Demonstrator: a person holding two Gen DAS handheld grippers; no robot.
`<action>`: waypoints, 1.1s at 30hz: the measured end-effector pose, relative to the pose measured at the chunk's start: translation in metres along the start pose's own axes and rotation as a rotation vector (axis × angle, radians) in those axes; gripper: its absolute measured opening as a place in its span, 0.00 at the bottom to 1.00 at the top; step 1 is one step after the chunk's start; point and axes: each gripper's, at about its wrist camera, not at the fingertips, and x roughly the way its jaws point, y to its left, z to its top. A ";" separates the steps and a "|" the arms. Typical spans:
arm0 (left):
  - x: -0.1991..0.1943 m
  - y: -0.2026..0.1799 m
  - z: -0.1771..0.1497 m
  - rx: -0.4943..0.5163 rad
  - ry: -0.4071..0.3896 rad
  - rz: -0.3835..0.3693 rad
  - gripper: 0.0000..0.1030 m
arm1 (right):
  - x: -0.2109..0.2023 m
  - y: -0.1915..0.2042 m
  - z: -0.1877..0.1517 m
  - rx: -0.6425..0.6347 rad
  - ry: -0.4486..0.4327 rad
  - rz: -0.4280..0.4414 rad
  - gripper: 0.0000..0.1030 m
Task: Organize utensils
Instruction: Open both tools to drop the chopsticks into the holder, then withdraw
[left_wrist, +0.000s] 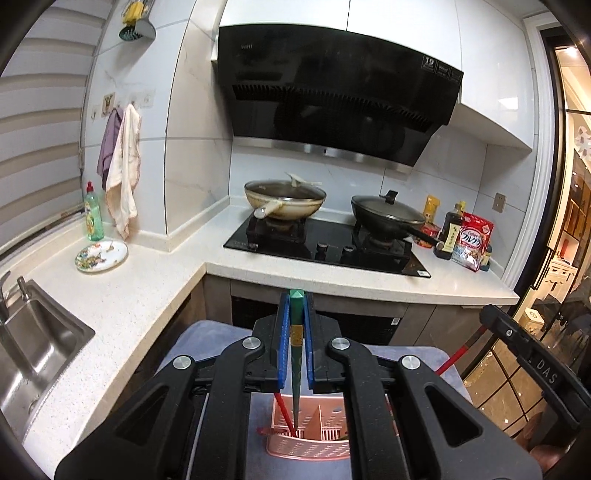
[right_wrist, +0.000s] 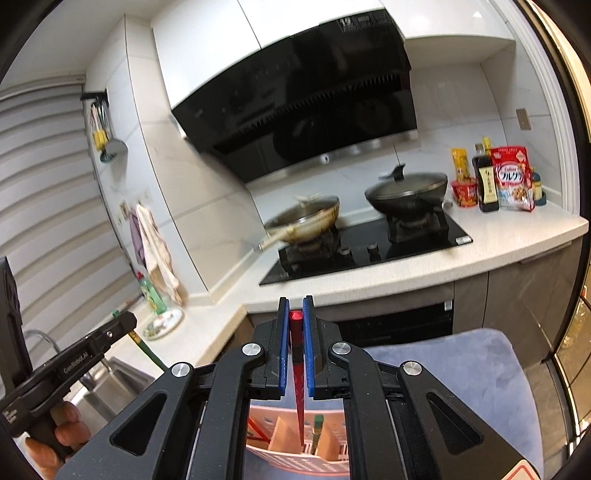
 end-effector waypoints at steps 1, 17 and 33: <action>0.004 0.001 -0.004 -0.002 0.011 0.004 0.07 | 0.005 -0.001 -0.005 -0.003 0.014 -0.003 0.07; 0.018 0.012 -0.029 -0.018 0.069 0.028 0.13 | 0.013 -0.008 -0.031 -0.008 0.073 -0.036 0.14; -0.061 0.012 -0.053 0.018 0.034 0.063 0.41 | -0.067 0.000 -0.061 -0.048 0.098 0.000 0.17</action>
